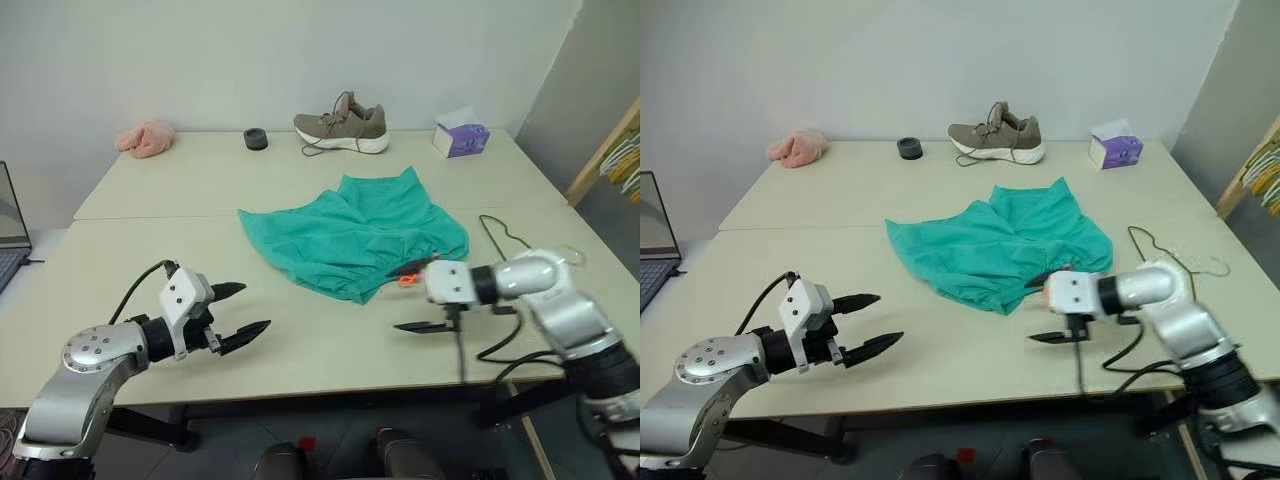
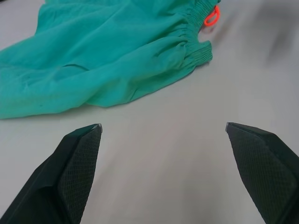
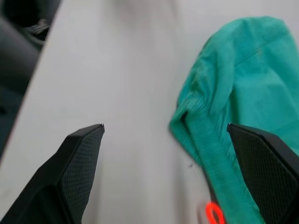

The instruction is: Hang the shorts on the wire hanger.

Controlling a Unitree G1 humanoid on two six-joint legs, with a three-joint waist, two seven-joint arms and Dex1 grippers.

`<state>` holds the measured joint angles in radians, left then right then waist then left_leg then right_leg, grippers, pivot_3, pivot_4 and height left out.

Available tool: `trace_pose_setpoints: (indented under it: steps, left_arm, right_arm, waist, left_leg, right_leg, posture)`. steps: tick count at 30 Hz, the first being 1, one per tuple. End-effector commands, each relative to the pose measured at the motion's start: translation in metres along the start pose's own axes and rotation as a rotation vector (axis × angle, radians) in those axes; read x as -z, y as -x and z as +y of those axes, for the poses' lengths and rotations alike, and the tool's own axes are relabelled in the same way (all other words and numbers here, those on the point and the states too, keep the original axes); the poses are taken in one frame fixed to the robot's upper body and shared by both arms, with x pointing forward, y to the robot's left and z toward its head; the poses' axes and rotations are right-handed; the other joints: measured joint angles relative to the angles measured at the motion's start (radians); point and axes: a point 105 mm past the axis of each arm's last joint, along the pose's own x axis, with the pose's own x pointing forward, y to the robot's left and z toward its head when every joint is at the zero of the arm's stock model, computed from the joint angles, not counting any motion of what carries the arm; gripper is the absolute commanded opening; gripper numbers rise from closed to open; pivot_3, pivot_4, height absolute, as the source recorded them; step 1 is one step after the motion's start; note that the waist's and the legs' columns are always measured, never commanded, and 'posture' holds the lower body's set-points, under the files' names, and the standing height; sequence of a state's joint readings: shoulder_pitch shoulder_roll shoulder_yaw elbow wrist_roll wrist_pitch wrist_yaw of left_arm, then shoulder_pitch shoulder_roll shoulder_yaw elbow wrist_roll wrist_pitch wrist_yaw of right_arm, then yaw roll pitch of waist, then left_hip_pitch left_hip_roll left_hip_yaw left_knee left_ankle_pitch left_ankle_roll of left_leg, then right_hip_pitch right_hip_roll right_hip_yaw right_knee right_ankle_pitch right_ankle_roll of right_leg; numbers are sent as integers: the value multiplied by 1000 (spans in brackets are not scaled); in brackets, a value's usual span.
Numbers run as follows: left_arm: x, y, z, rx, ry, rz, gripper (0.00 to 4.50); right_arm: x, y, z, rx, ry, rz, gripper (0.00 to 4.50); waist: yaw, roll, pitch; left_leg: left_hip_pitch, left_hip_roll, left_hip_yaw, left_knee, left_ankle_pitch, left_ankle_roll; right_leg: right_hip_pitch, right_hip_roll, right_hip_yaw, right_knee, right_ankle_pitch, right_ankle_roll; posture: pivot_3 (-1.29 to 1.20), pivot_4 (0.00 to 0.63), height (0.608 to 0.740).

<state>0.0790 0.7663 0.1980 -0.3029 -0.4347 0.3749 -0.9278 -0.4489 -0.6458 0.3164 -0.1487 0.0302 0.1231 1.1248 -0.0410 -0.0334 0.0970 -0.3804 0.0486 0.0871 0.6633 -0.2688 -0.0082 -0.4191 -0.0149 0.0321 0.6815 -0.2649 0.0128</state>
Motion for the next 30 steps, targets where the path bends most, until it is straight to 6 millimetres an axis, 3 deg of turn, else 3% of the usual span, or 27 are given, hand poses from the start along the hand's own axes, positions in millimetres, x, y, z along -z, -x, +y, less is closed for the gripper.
trace_pose_setpoints:
  steps: [1,7,14,18,27,28,30]
  left_arm:
    - [-10,7,7,-27,-59,-10,4500]
    - [-11,8,8,-37,-67,-6,4500]
    - [-14,8,7,-40,-70,-11,4500]
    - [-14,7,6,-43,-73,-13,4500]
    - [-17,1,7,-46,-89,-25,4500]
    - [-20,0,11,-64,-100,-37,4500]
    - [-24,-2,18,-95,-117,-52,4500]
  right_arm:
    - [-3,-21,-15,162,7,28,4486]
    - [6,-53,-21,230,-29,78,4486]
    - [26,-67,-19,210,-62,173,4486]
    - [29,-73,-20,229,-90,190,3570]
    - [13,-80,-30,266,-106,142,303]
    - [8,-77,-32,266,-101,125,25]
    - [2,-71,-30,237,-94,100,25]
  waist:
    - [3,0,0]
    - [12,-1,0]
    - [10,-1,0]
    - [8,-2,0]
    - [8,-2,0]
    - [8,-2,0]
    - [8,-2,0]
  left_leg:
    - [0,0,0,0,0,0]
    - [-2,-1,1,0,0,0]
    - [-2,-1,1,-1,0,0]
    - [-1,0,1,-1,0,0]
    - [-1,0,1,-1,0,0]
    - [-1,0,1,-1,0,0]
    - [-2,0,1,-1,0,0]
  right_leg:
    - [0,0,0,0,0,0]
    - [-1,0,0,-1,2,-4]
    - [-1,1,0,-1,1,-4]
    - [-1,1,0,-1,2,-4]
    - [-1,2,0,-1,2,-4]
    - [-1,2,0,-1,2,-4]
    - [-1,3,0,-1,2,-4]
  posture:
    - [-19,89,740]
    - [-5,90,740]
    - [2,89,740]
    - [1,87,740]
    - [-15,84,740]
    - [-21,83,740]
    - [-28,82,740]
